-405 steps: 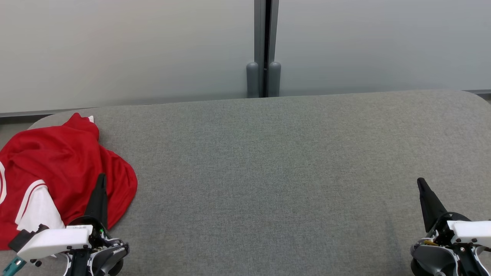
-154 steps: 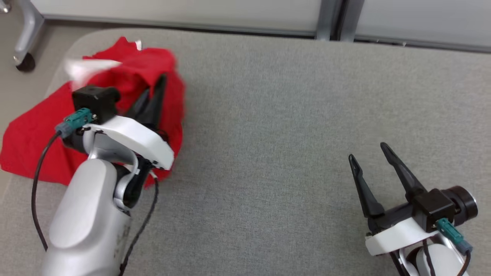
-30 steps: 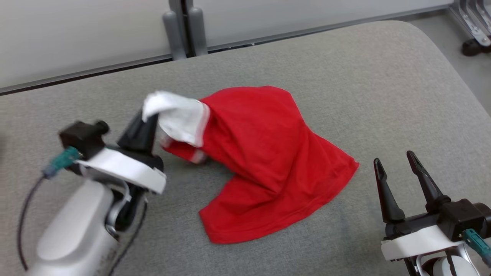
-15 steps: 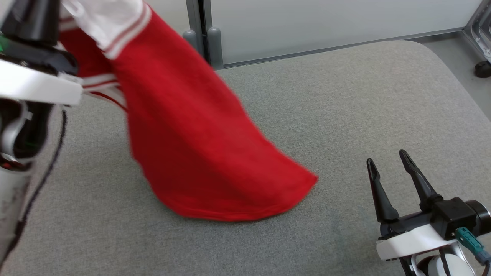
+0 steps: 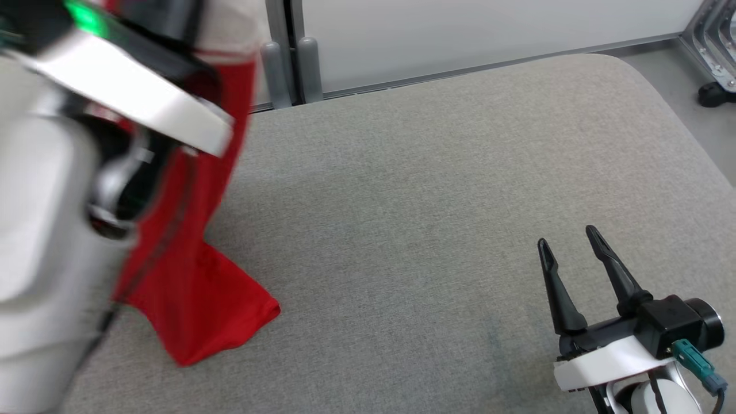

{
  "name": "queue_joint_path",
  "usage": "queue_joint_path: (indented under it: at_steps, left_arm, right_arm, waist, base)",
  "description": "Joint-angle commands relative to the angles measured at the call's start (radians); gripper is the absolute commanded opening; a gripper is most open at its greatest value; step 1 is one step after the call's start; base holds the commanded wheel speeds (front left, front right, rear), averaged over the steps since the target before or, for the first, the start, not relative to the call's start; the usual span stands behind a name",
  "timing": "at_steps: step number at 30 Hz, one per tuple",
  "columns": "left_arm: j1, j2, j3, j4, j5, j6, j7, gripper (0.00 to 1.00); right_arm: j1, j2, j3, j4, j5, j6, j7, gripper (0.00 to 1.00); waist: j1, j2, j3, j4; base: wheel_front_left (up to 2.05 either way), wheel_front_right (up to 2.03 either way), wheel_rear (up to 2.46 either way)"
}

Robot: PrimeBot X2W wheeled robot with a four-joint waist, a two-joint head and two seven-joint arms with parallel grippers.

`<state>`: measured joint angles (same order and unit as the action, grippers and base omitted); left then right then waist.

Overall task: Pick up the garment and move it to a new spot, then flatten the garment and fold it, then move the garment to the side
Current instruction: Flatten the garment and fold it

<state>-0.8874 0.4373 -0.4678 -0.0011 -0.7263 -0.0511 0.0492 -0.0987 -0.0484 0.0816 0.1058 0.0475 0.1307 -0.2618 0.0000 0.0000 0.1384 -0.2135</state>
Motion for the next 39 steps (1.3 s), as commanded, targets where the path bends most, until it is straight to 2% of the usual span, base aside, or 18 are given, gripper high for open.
queue_joint_path:
  at_steps: [1,9,13,16,17,18,19,23,27,30,34,39]
  left_arm:
    - [0.026,-0.031,-0.027,0.02,0.005,0.003,-0.003,0.0]
    - [0.085,-0.299,-0.269,0.306,0.009,-0.045,-0.023,0.0]
    - [0.057,-0.36,-0.355,0.469,0.034,-0.055,-0.061,0.0]
    - [0.046,-0.382,-0.418,0.568,0.055,-0.055,-0.095,0.0]
    - [0.043,-0.384,-0.437,0.597,0.061,-0.053,-0.108,0.13]
    - [0.045,-0.384,-0.453,0.621,0.055,-0.049,-0.119,0.43]
    - [0.053,-0.384,-0.472,0.628,0.038,-0.049,-0.127,1.0]
    - [0.072,-0.383,-0.549,0.631,-0.002,-0.029,-0.137,1.0]
    - [0.086,-0.384,-0.603,0.608,-0.022,-0.004,-0.134,1.0]
    - [0.108,-0.382,-0.594,0.585,-0.023,0.03,-0.175,1.0]
    - [0.184,-0.302,-0.545,0.517,-0.021,0.107,-0.255,1.0]
    - [0.322,-0.134,-0.463,0.402,-0.066,0.215,-0.267,1.0]
  right_arm:
    - [-0.014,-0.004,0.004,0.001,0.008,0.0,-0.005,1.0]
    - [-0.067,-0.004,0.048,-0.004,0.037,0.0,-0.005,1.0]
    - [-0.08,-0.004,0.057,-0.005,0.059,0.0,-0.005,1.0]
    - [-0.065,-0.004,0.056,-0.004,0.076,0.0,-0.005,1.0]
    - [-0.058,-0.004,0.056,-0.001,0.081,0.0,-0.005,1.0]
    - [-0.053,-0.004,0.054,0.001,0.086,0.0,-0.005,1.0]
    - [-0.049,-0.004,0.052,0.002,0.09,0.0,-0.005,1.0]
    - [-0.023,-0.004,0.031,0.0,0.093,0.0,-0.005,1.0]
    - [0.004,-0.004,-0.008,-0.004,0.068,0.0,-0.005,1.0]
    - [0.016,-0.005,-0.03,-0.011,0.04,0.0,-0.005,1.0]
    - [0.03,-0.004,-0.061,-0.023,0.012,0.0,-0.005,1.0]
    - [0.049,-0.004,-0.073,-0.035,-0.014,0.0,-0.005,1.0]
  waist:
    - [0.0,0.0,0.007,-0.013]
    - [0.0,0.0,0.06,-0.143]
    - [0.0,0.0,0.094,-0.22]
    - [0.0,0.0,0.111,-0.267]
    - [0.0,0.0,0.116,-0.278]
    - [0.0,0.0,0.12,-0.289]
    - [0.0,0.0,0.122,-0.298]
    - [0.0,0.0,0.121,-0.3]
    - [0.0,0.0,0.1,-0.257]
    - [0.0,0.0,0.071,-0.219]
    - [0.0,0.0,0.027,-0.16]
    - [0.0,0.0,-0.006,-0.089]
  base:
    - [0.0,0.0,0.0]
    - [0.0,0.0,0.0]
    - [0.0,0.0,0.0]
    - [0.0,0.0,0.0]
    - [0.0,0.0,0.0]
    - [0.0,0.0,0.0]
    - [0.0,0.0,0.0]
    - [0.0,0.0,0.0]
    - [0.0,0.0,0.0]
    - [0.0,0.0,0.0]
    - [0.0,0.0,0.0]
    - [0.0,0.0,0.0]
